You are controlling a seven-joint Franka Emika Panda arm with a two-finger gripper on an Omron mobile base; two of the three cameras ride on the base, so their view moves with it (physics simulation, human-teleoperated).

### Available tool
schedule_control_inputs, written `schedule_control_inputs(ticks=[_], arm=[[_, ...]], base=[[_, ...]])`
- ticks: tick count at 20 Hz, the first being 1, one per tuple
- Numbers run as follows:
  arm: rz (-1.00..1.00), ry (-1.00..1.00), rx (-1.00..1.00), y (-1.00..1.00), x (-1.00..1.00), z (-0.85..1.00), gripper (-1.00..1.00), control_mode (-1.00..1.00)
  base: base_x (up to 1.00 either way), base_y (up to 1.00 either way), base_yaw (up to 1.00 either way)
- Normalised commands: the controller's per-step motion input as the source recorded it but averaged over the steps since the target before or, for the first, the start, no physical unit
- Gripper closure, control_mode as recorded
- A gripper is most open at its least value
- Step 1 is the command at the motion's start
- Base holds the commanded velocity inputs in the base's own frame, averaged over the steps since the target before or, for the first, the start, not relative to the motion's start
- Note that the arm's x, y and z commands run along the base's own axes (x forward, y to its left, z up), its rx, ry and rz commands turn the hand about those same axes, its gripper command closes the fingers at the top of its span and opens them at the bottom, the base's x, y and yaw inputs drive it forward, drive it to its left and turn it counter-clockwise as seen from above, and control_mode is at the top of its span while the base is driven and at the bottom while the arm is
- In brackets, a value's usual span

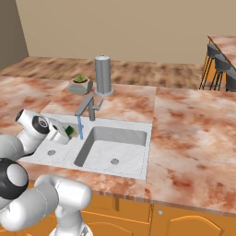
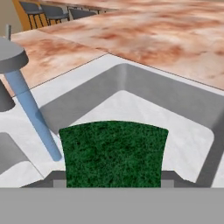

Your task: Soak the sponge with water for a few seconds and then drop it inside the sink.

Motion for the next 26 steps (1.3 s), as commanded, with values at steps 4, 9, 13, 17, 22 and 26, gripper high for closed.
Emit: schedule_control_inputs(ticks=[4, 9, 13, 17, 22, 26], arm=[[0.00, 0.00, 0.00, -0.01, 0.04, -0.09, 1.00, -1.00], [0.00, 0.00, 0.00, 0.00, 0.16, -0.07, 1.00, -1.00], [0.00, 0.00, 0.00, 0.00, 0.32, -0.09, 1.00, -1.00], [0.00, 0.00, 0.00, 0.00, 0.37, -0.10, 1.00, -1.00], [0.00, 0.00, 0.00, 0.00, 0.18, -0.06, 1.00, -1.00], [0.00, 0.00, 0.00, 0.01, 0.11, -0.03, 1.00, -1.00]], base=[[0.00, 0.00, 0.00], [0.00, 0.00, 0.00], [0.00, 0.00, 0.00], [0.00, 0.00, 0.00], [0.00, 0.00, 0.00], [0.00, 0.00, 0.00]])
